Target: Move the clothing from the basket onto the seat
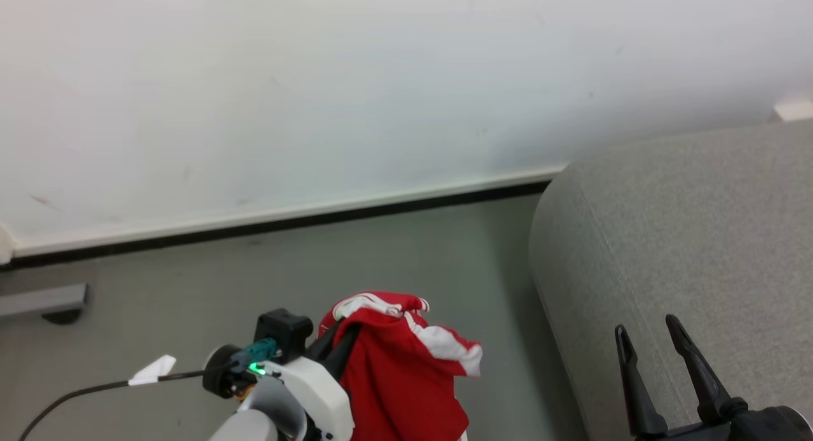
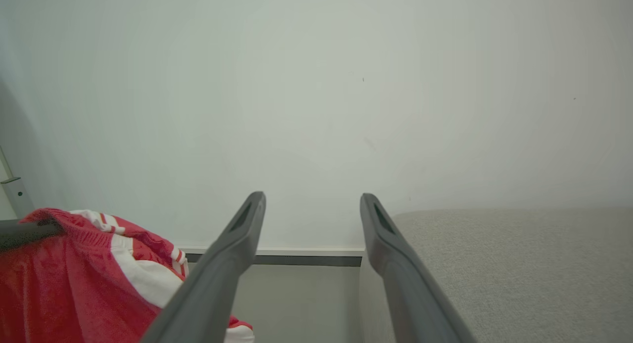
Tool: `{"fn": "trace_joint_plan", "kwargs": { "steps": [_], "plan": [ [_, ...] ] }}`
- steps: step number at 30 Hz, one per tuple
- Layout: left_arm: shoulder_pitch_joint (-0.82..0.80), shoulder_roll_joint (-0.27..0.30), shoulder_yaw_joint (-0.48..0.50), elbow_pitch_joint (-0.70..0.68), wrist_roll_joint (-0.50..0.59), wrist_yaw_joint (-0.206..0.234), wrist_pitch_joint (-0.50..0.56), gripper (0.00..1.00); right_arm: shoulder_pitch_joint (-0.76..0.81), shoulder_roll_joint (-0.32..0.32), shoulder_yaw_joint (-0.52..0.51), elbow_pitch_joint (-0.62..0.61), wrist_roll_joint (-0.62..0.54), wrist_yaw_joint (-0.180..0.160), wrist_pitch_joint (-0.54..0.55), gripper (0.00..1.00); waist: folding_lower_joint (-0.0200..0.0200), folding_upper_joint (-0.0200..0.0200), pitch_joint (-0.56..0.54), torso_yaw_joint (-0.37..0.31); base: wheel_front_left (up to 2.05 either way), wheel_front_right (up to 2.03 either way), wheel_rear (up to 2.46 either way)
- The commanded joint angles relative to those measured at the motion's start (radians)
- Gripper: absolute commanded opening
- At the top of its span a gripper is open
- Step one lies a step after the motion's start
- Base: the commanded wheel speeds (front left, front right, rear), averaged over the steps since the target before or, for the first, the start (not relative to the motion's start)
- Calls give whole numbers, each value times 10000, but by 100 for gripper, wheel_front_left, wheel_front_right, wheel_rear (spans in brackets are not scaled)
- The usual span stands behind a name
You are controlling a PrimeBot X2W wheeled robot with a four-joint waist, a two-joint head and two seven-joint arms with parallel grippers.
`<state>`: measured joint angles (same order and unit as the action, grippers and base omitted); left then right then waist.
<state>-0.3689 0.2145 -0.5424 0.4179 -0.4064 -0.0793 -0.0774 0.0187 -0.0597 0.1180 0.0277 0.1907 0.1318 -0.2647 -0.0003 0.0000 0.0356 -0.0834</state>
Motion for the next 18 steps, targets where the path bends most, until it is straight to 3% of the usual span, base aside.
{"fn": "trace_joint_plan", "kwargs": {
  "steps": [1,11,18],
  "plan": [
    [107,157,77,-372,-137,75,144,0,131,-77,2,9,62,-21,4,100,3,0,-382,98,0,0,0],
    [402,825,464,-2977,-397,551,1217,0,355,-271,136,53,185,-21,4,100,3,0,-791,33,0,0,0],
    [523,1127,594,-3790,-427,784,1594,0,321,-492,379,-13,218,-21,4,100,3,0,-825,-3,0,0,0]
  ]
}}
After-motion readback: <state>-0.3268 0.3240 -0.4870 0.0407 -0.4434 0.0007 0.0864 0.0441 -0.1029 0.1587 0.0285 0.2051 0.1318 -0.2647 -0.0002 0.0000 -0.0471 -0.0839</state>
